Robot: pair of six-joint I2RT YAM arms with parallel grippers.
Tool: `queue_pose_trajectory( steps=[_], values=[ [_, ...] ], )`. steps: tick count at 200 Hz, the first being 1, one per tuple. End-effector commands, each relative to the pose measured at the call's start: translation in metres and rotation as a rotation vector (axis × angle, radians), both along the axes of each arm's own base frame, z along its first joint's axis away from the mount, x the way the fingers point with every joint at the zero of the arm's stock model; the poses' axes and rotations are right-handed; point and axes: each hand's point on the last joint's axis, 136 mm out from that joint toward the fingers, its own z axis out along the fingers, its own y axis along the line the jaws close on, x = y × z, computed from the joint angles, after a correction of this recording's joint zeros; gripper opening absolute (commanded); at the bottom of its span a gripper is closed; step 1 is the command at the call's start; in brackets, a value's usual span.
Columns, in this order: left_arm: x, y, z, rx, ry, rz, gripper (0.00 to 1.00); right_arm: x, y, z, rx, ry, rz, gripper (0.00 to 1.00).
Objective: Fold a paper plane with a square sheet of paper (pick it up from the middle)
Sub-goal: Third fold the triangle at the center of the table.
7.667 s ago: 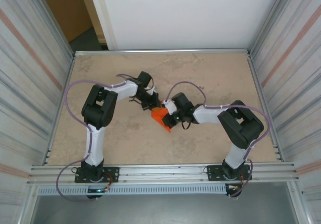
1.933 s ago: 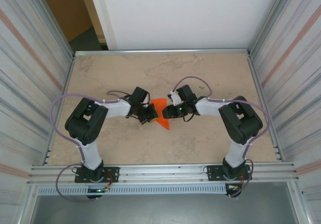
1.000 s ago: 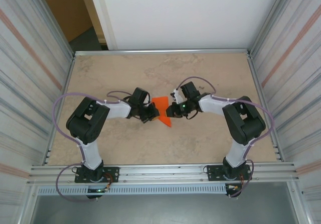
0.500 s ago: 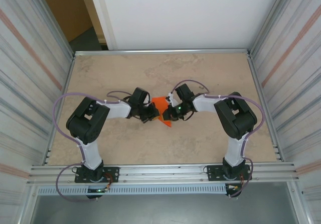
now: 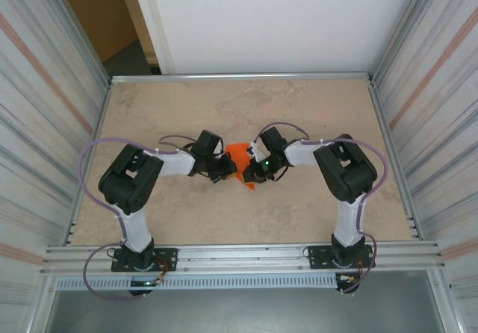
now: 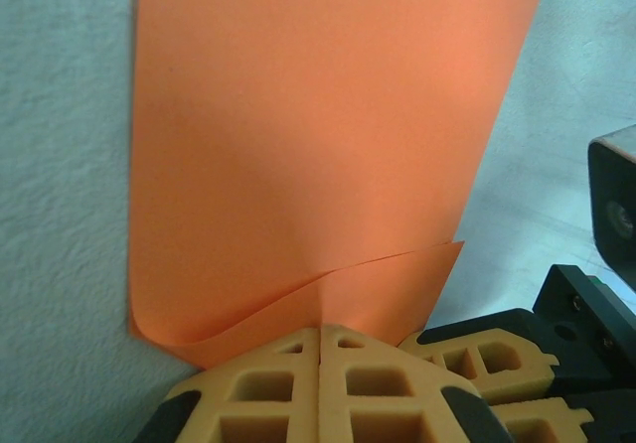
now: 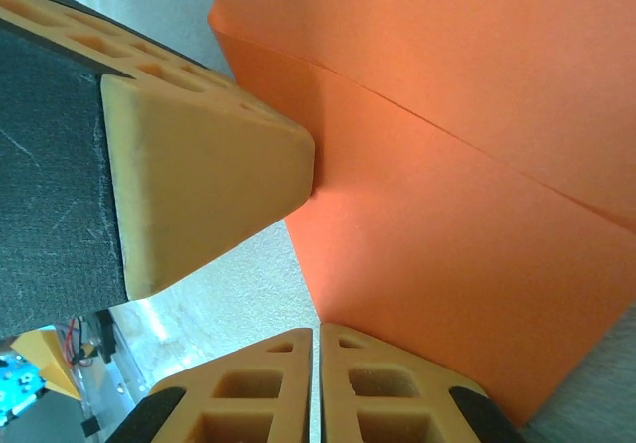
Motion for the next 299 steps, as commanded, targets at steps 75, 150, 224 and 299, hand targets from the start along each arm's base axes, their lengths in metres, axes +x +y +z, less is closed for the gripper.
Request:
queue_pose_trajectory(
  steps=[75,150,224,299],
  values=[
    [-0.018,0.025,-0.031,0.123,0.107,0.035,0.05,-0.008,-0.007,-0.008,-0.058,0.029,0.029,0.12],
    [-0.029,0.040,-0.050,0.164,0.166,0.061,0.04,-0.049,-0.037,-0.004,-0.126,0.074,0.061,0.12],
    [-0.019,0.026,-0.037,0.102,0.132,0.027,0.04,-0.026,-0.042,0.045,-0.072,-0.113,-0.047,0.15],
    [-0.014,0.019,-0.027,0.066,0.108,0.015,0.04,0.007,-0.010,0.024,-0.088,-0.109,-0.049,0.08]
  ],
)
